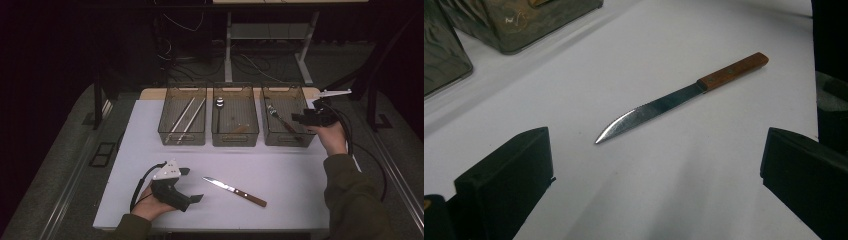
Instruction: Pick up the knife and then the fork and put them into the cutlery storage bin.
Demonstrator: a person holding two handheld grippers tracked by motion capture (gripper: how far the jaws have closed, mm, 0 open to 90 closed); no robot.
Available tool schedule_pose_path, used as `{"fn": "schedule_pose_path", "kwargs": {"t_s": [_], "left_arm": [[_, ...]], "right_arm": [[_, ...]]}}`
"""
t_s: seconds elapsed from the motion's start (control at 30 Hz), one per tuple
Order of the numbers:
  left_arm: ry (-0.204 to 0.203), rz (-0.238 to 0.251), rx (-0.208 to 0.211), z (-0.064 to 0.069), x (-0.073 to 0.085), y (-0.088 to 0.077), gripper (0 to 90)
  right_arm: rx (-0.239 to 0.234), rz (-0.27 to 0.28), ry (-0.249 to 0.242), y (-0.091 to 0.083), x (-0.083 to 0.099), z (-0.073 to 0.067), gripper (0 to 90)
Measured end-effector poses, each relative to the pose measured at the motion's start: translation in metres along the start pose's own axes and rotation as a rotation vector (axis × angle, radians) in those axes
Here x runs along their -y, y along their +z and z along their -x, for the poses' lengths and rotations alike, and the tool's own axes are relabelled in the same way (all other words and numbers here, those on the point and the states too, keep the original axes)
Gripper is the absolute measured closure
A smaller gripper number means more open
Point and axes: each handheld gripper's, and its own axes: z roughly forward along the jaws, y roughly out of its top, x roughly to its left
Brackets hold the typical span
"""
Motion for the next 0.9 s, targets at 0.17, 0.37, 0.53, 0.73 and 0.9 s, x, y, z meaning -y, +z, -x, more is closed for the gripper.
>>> {"fn": "schedule_pose_path", "kwargs": {"t_s": [0.17,0.37,0.53,0.73,0.9], "left_arm": [[0.002,-0.003,-0.002,0.000,0.000,0.000,0.0],[-0.003,0.004,-0.004,0.000,0.000,0.000,0.0],[-0.003,0.006,-0.003,0.000,0.000,0.000,0.0],[-0.003,0.008,-0.002,0.001,0.000,0.000,0.0],[0.000,0.009,-0.002,0.001,0.000,0.000,0.0]], "right_arm": [[-0.086,0.050,-0.035,-0.014,0.003,-0.015,35.2],[-0.161,0.082,-0.092,-0.029,0.010,-0.036,31.4],[-0.208,0.091,-0.120,-0.035,0.022,-0.049,29.9],[-0.265,0.102,-0.141,-0.037,0.040,-0.060,27.1],[-0.282,0.099,-0.156,-0.040,0.051,-0.067,25.0]]}}
